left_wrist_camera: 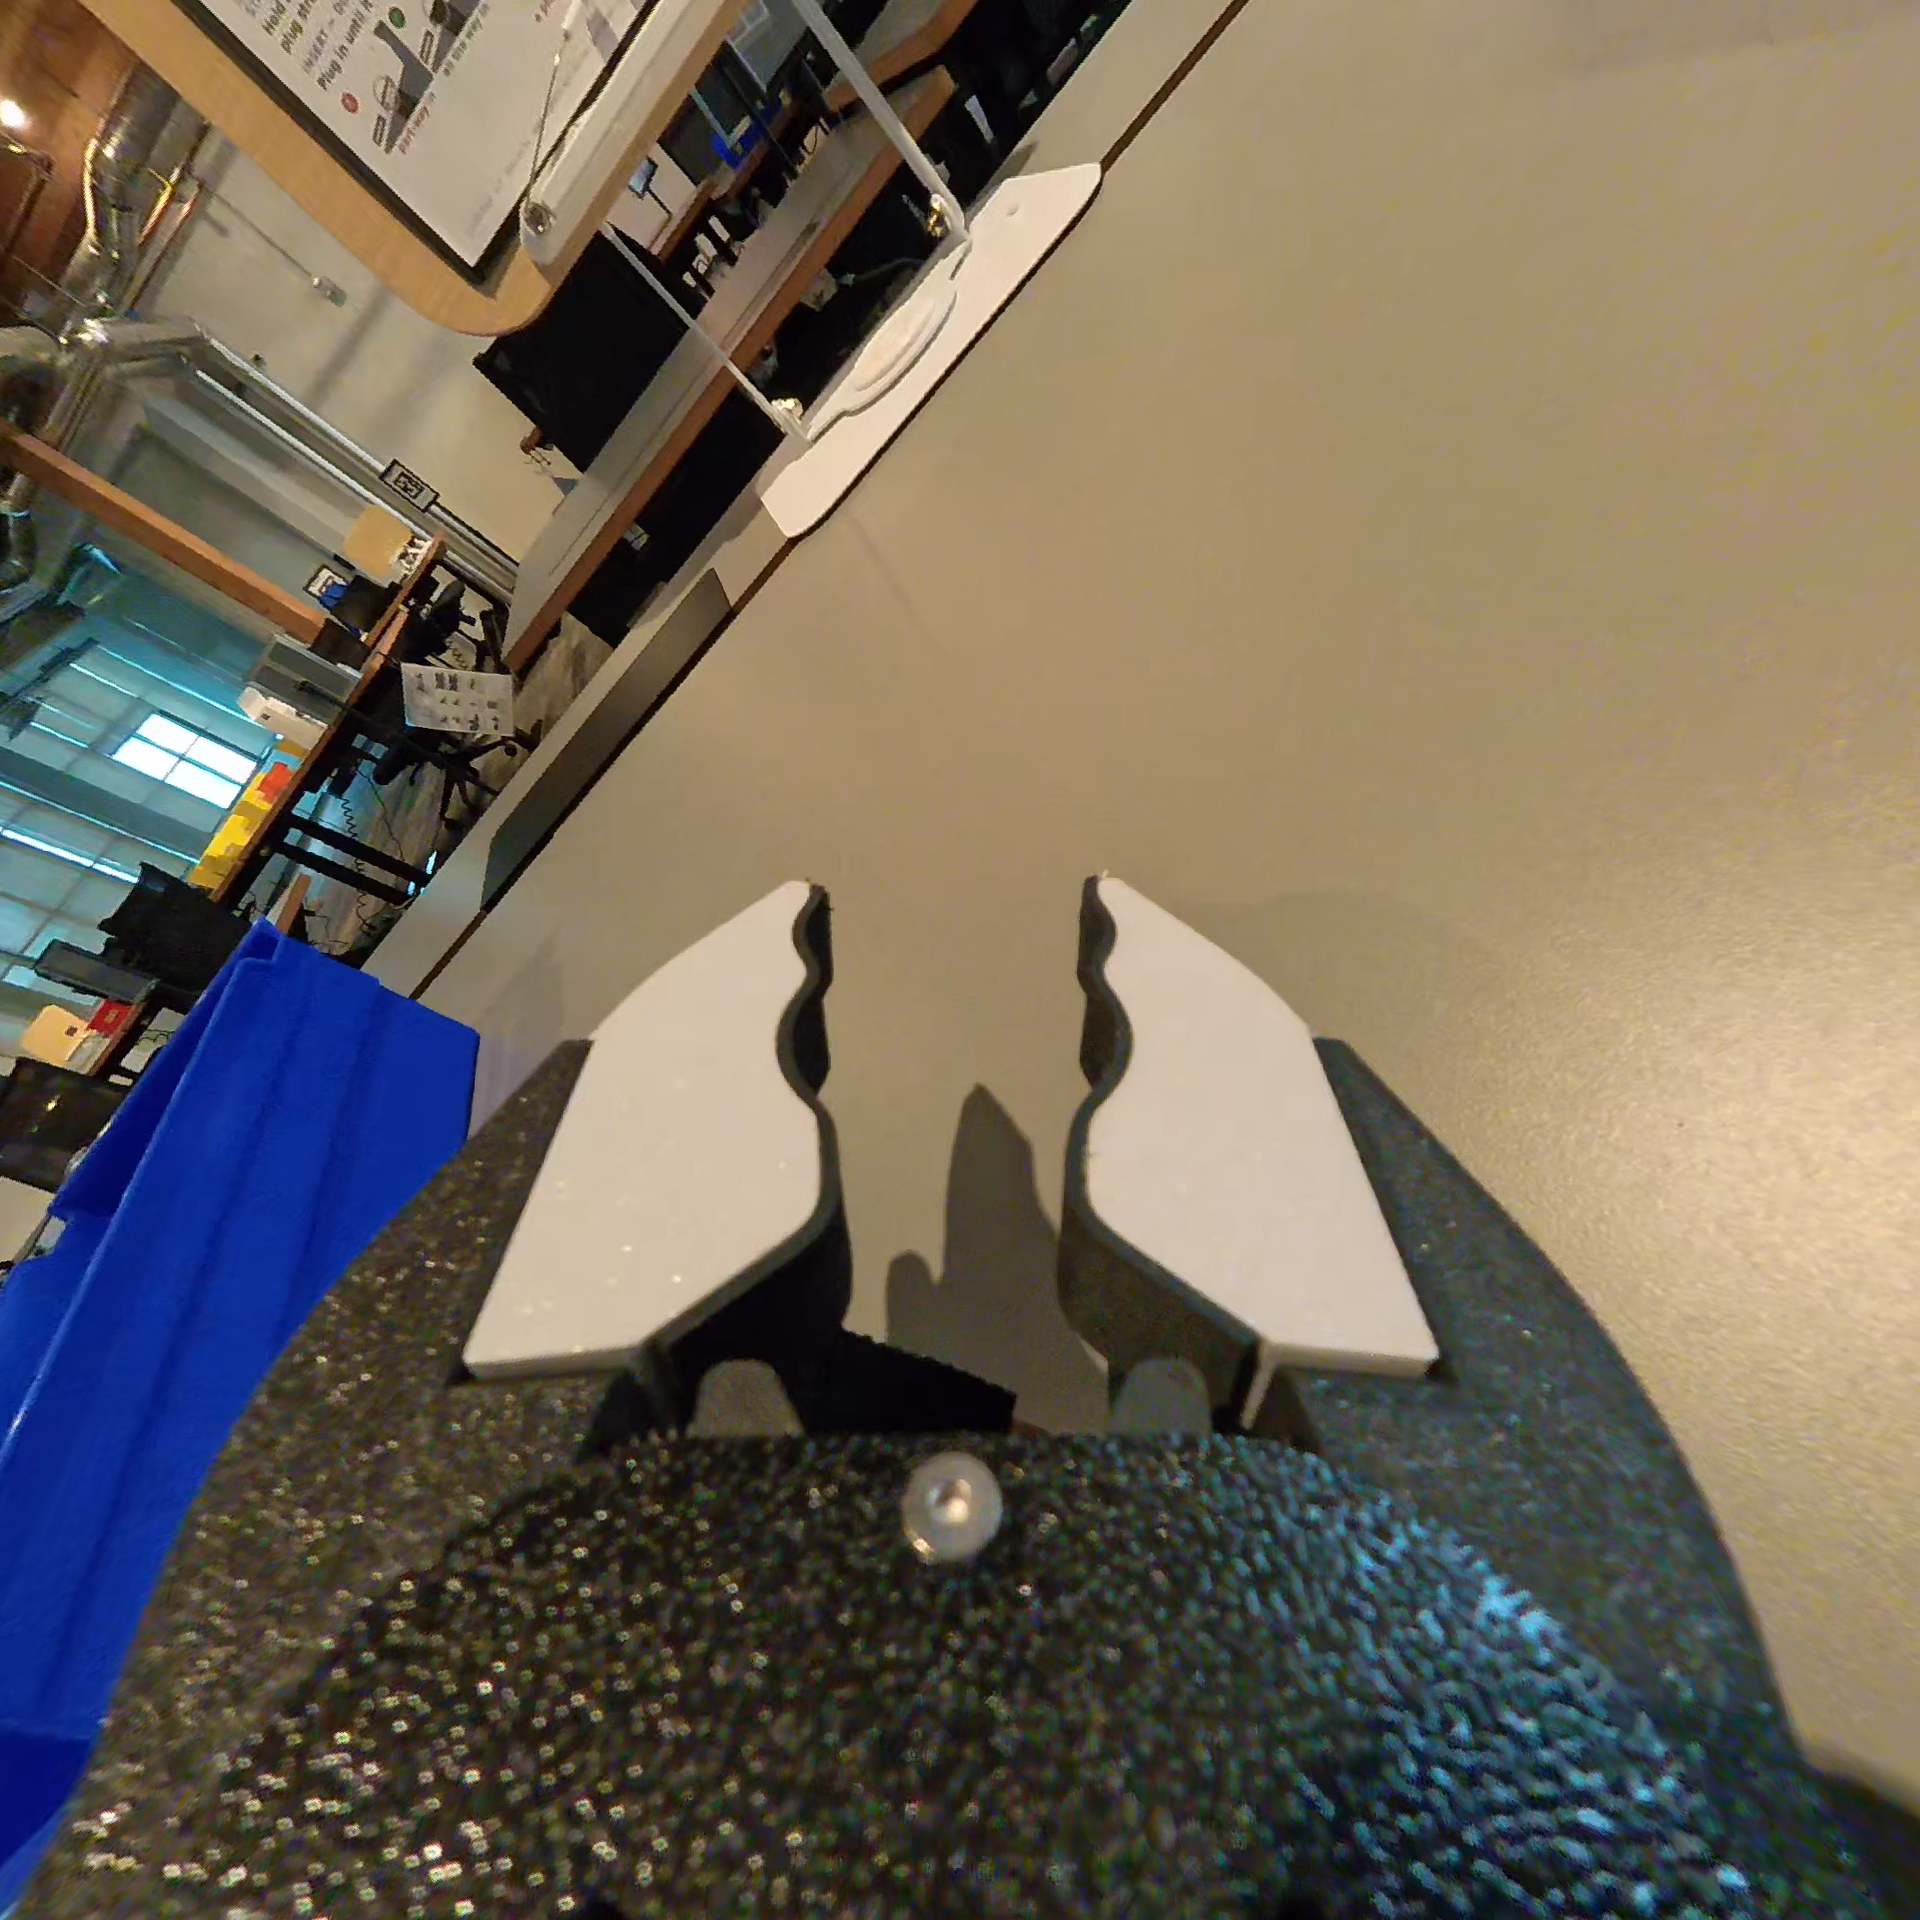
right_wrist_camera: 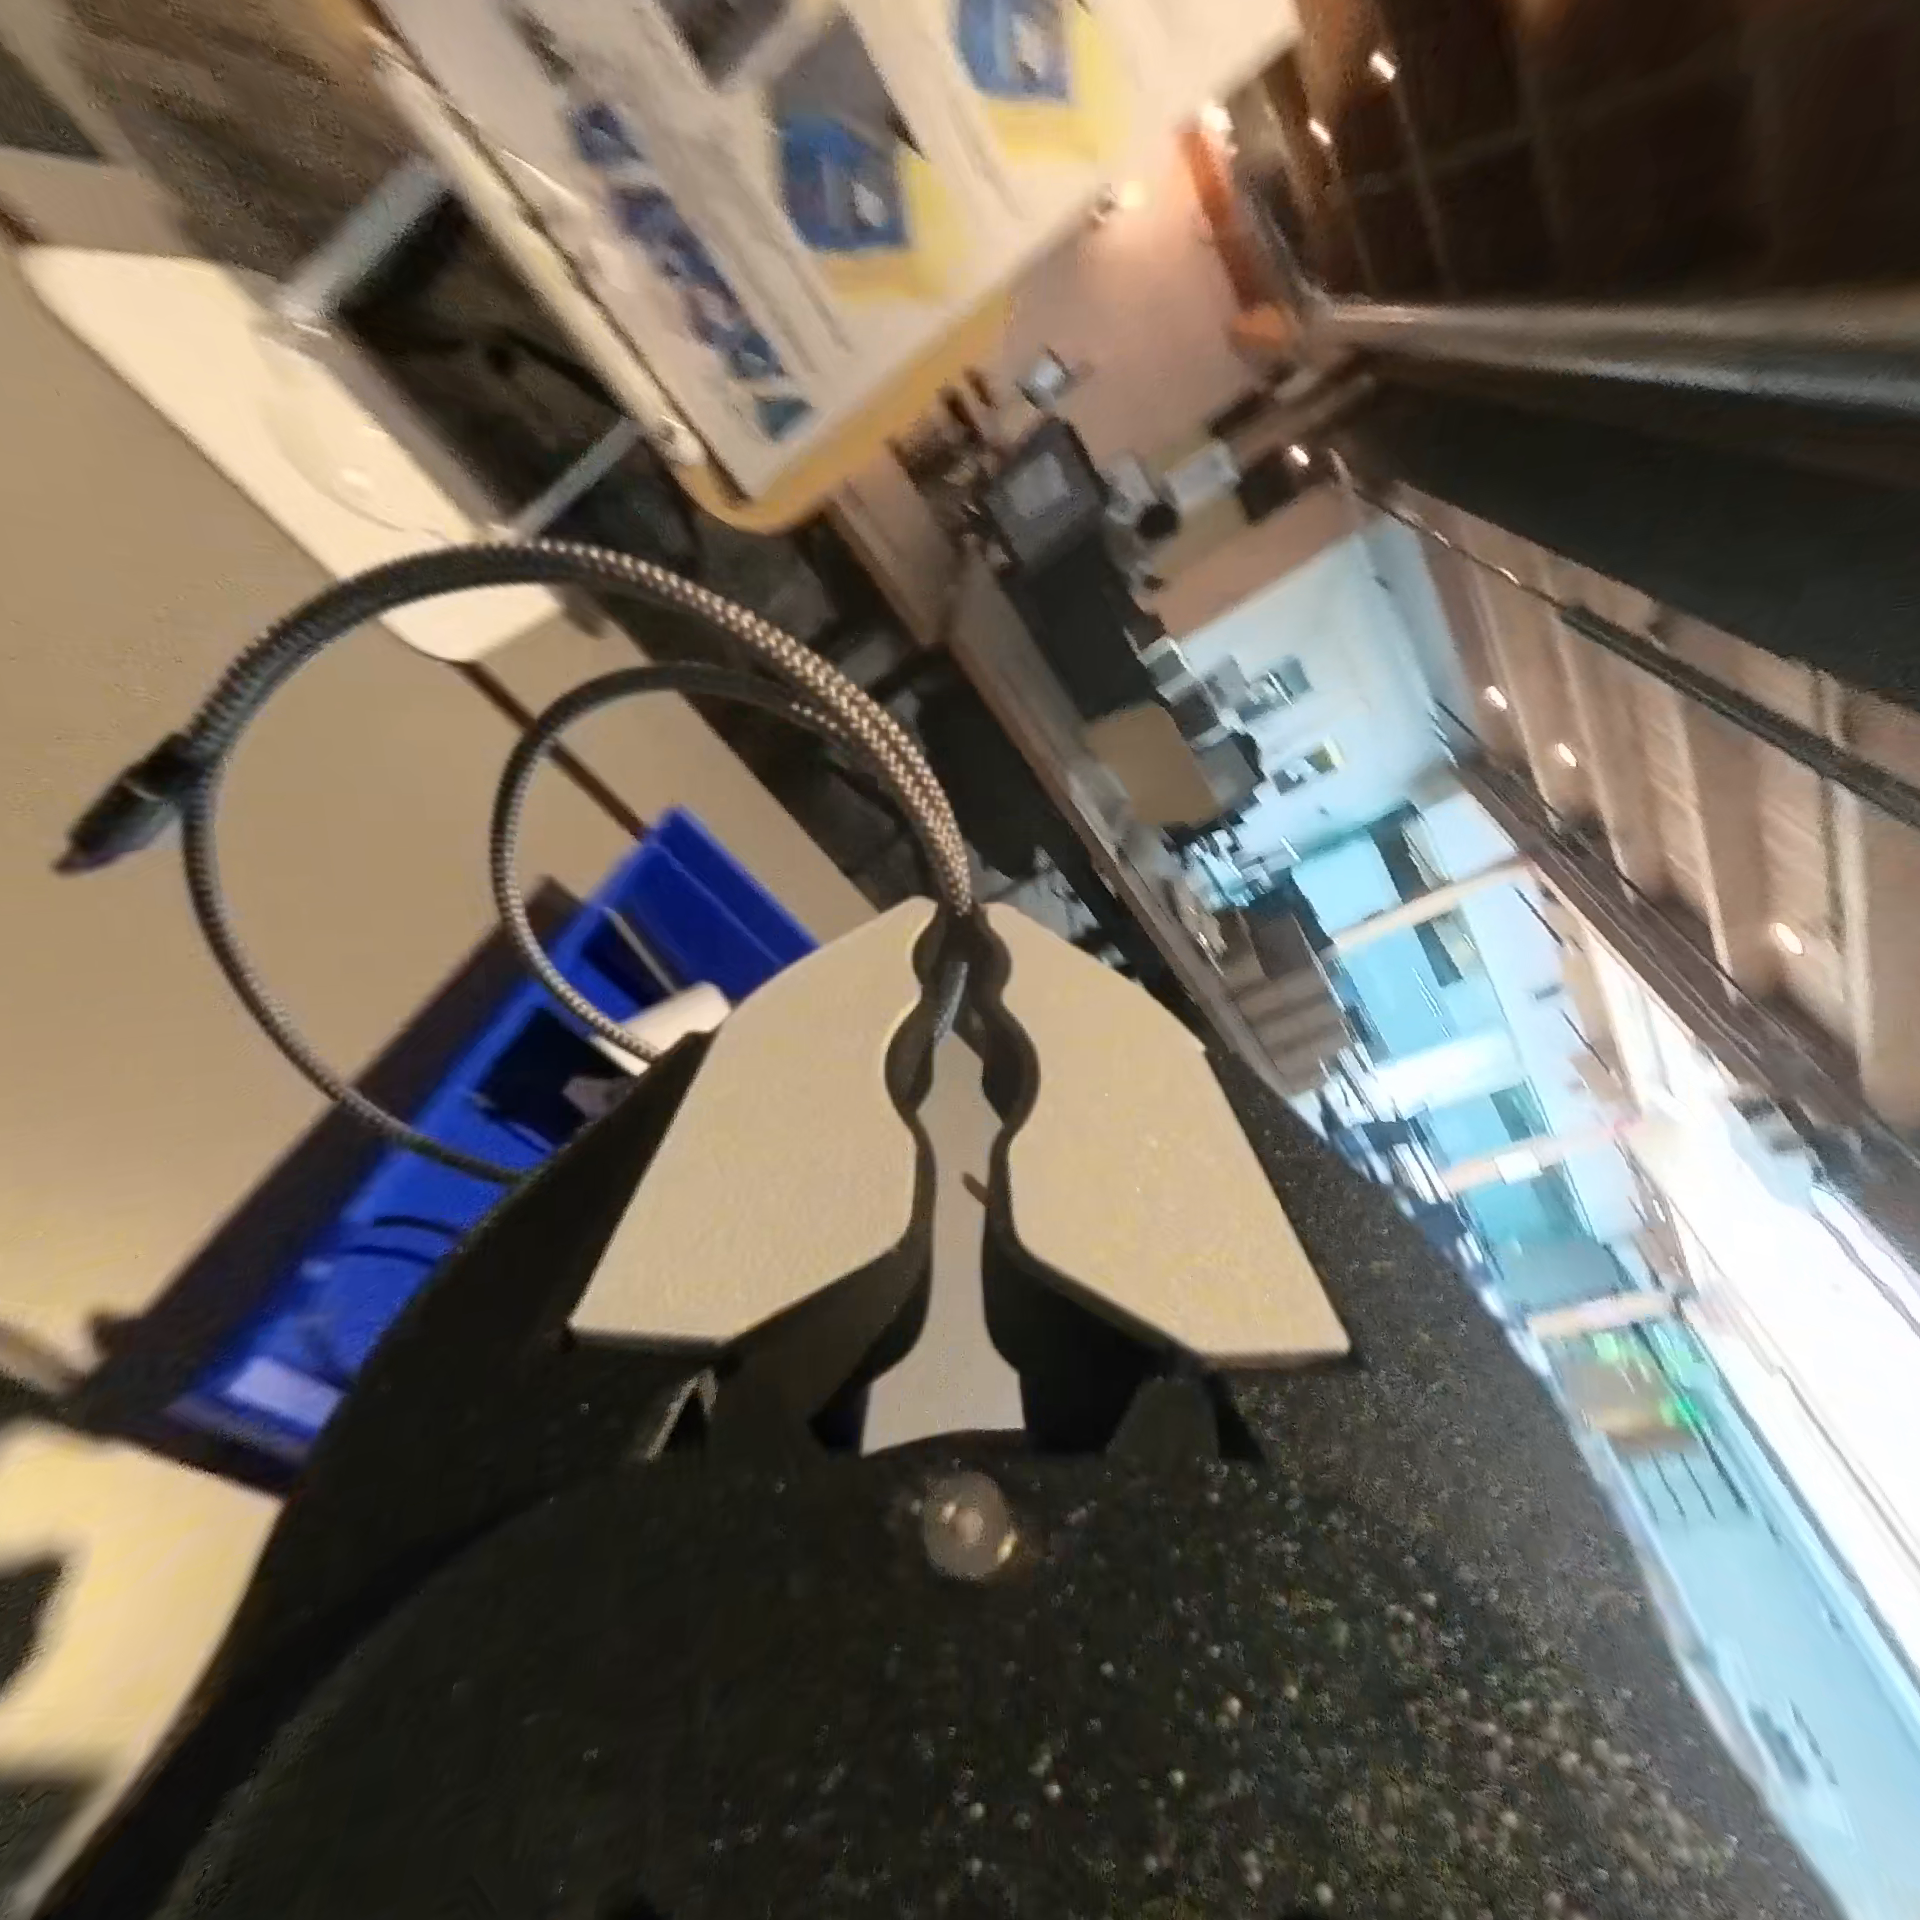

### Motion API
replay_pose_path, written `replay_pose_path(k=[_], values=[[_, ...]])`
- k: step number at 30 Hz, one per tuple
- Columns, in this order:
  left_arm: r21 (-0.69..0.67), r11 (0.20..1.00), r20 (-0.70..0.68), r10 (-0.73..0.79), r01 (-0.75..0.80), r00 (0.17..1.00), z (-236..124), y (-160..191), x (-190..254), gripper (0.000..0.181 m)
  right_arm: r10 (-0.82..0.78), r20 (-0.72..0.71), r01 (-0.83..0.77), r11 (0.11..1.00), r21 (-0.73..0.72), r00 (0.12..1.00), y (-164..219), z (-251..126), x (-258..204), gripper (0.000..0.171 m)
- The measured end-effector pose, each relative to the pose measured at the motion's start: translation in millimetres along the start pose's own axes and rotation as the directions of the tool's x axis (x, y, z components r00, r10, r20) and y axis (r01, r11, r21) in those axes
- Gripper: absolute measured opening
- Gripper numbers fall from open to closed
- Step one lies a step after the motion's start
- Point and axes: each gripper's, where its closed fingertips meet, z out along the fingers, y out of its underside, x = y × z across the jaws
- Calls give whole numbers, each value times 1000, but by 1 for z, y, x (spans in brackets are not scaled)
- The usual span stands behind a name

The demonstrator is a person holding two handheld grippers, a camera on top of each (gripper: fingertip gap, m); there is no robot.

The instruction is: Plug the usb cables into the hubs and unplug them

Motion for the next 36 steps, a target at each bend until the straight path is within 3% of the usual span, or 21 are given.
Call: replay_pose_path(k=[4, 11, 16, 19, 29, 32, 36], values=[[-1, 1000, 1, 4, -4, 1000, 0, 0, 0, 45, 112, -82, -119, 989, -86, 990, 66, 21, 26, 3], [-8, 1000, 9, 11, -11, 1000, 0, 1, 0, 45, 264, 113, -213, 918, -335, 958, 187, 72, -54, 3], [-16, 1000, 9, 15, -15, 1000, 1, 2, 1, 45, 263, 247, -118, 870, -480, 933, 229, 86, -97, 5], [-15, 1000, 8, 14, -13, 1000, 1, 2, 0, 45, 245, 241, -84, 842, -533, 939, 242, 88, -102, 7], [-9, 1000, 11, 17, -17, 1000, 0, 1, 1, 45, 354, 92, -299, 882, -365, 931, 208, 56, -64, 43], [-14, 1000, 13, 15, -15, 1000, 0, 2, 0, 45, 465, 140, -441, 881, -170, 874, 153, 27, -63, 47], [-13, 1000, 21, 2, -2, 1000, 0, 2, -2, 45, 544, 384, -610, 790, 65, 746, 65, -30, -115, 44]])
